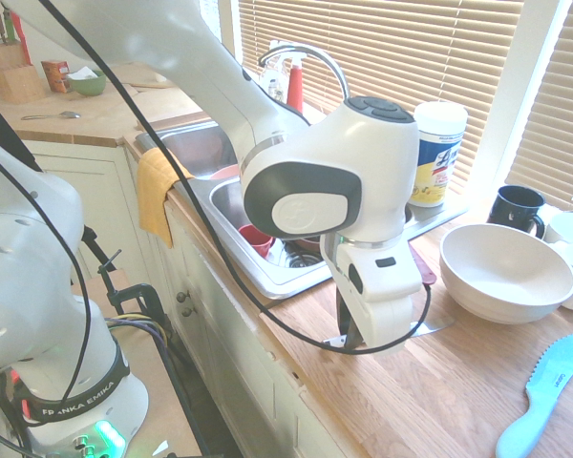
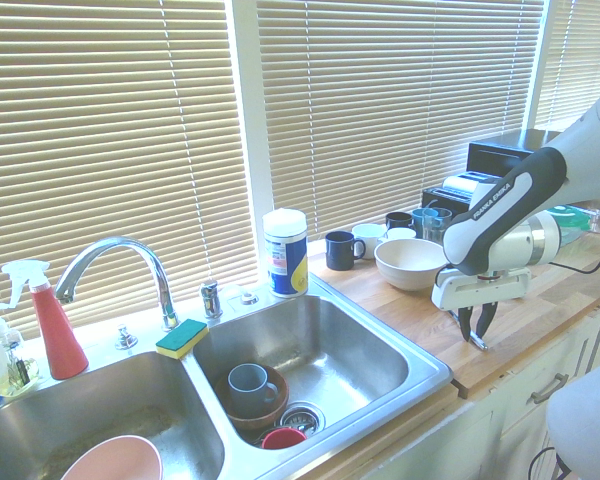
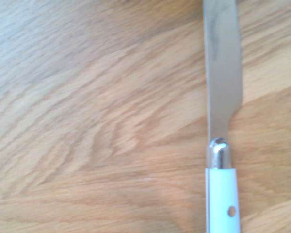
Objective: Put the knife into the sink
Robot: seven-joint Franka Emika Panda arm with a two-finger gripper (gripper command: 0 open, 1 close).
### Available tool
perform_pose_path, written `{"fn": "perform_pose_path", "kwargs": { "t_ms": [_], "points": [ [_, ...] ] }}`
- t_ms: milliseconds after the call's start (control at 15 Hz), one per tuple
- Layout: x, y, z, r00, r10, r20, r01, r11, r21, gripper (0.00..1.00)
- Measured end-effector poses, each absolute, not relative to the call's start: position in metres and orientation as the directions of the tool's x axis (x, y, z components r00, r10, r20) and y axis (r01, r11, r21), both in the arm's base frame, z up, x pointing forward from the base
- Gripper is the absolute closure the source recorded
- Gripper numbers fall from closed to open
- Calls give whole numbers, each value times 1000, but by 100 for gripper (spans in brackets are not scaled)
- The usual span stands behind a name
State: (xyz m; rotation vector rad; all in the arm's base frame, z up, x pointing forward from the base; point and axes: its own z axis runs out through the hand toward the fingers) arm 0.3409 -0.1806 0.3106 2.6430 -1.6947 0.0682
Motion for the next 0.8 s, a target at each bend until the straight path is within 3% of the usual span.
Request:
{"fn": "perform_pose_path", "kwargs": {
  "t_ms": [800],
  "points": [
    [353, -151, 342, 471, -882, 29, -880, -472, -63, 100]
  ]
}}
